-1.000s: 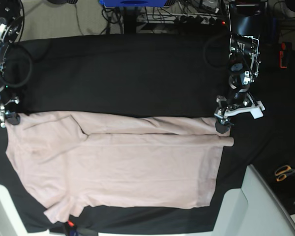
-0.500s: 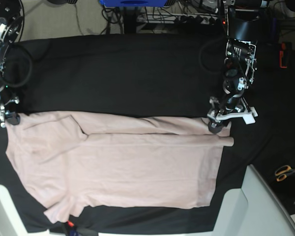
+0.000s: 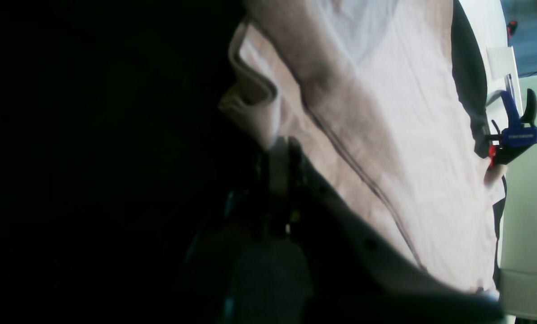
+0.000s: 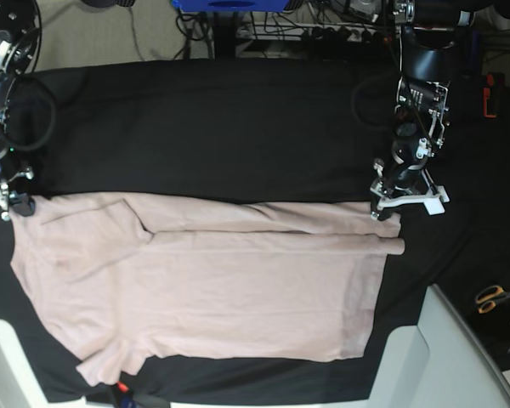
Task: Fold the T-shirt properly
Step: 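Lower both grippers and grasp the folded edge of the shirt, then drag the folded shirt across the table toward the arms with both grippers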
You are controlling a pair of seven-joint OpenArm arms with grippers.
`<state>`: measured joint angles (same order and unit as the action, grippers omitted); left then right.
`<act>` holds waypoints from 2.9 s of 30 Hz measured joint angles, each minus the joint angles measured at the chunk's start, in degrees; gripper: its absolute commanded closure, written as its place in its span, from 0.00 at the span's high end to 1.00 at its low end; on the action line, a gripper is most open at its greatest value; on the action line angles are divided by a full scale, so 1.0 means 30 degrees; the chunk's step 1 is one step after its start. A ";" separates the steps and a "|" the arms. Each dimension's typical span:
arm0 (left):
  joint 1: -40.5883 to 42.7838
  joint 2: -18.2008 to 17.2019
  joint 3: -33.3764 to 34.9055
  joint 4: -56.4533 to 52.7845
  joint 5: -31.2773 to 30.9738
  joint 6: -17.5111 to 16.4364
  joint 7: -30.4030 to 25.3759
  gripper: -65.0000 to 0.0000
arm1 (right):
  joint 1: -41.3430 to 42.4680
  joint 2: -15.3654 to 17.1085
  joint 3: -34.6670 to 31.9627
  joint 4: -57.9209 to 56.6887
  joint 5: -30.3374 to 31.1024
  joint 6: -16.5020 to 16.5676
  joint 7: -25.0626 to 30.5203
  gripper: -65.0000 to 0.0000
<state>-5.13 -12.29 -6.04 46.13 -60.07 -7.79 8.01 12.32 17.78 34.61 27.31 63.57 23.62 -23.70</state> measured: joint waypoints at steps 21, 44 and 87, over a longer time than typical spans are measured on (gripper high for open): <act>0.4328 -0.2484 0.0095 0.6382 -0.0036 0.0525 0.3220 0.00 | -0.2193 0.0109 0.0073 0.3628 -0.0335 -0.0495 -0.3191 0.00; 1.0163 -0.2994 -0.0058 1.1300 -0.0080 0.0517 0.3082 0.00 | -0.6994 -0.1290 0.4284 0.9318 -0.0291 -0.0495 -0.7446 0.00; 1.4389 -0.0452 -0.3570 1.3661 0.5238 0.0459 0.3198 0.00 | -0.9515 -0.2178 0.4138 1.1147 -0.0350 -0.0357 -0.8539 0.00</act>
<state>38.04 -13.65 -16.75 87.11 -44.36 -6.42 17.61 -16.23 11.25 47.03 60.75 62.52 22.55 -49.32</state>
